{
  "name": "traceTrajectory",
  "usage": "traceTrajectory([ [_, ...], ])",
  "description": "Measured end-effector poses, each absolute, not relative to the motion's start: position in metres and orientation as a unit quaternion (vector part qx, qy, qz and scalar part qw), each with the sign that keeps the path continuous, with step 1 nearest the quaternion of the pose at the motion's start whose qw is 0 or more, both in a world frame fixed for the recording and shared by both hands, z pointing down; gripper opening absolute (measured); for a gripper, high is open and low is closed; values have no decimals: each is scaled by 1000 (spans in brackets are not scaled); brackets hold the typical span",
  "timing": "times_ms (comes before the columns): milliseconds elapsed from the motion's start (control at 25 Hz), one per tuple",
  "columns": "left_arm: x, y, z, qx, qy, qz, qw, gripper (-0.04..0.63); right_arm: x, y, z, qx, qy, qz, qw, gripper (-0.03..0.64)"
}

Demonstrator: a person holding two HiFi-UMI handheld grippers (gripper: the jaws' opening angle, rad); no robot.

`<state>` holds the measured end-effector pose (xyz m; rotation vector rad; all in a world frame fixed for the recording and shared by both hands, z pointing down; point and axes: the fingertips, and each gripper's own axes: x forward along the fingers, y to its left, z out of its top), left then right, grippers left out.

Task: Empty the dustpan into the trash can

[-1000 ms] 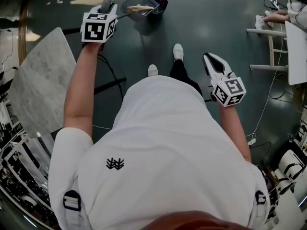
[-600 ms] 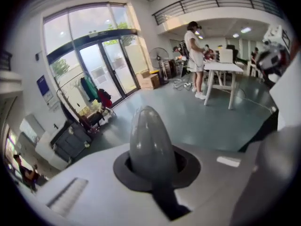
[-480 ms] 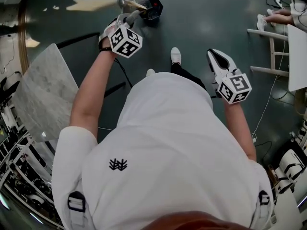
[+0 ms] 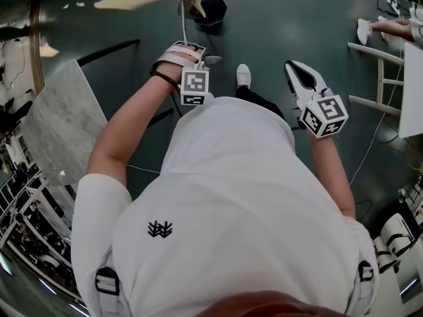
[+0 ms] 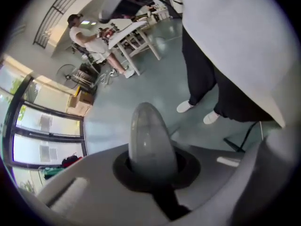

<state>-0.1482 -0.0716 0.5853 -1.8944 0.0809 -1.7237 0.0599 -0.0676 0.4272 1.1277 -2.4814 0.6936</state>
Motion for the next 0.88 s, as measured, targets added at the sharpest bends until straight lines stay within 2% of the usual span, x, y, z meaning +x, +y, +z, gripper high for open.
traceTrajectory([
  [320, -139, -62, 605, -595, -151, -709, 347, 63, 68, -81, 427, 380, -878, 245, 160, 3],
  [720, -119, -116, 582, -546, -119, -743, 368, 57, 91, -85, 436, 382, -875, 261, 140, 3],
  [880, -132, -137, 568, -485, -122, -760, 414, 57, 100, -84, 442, 382, -876, 266, 127, 3],
])
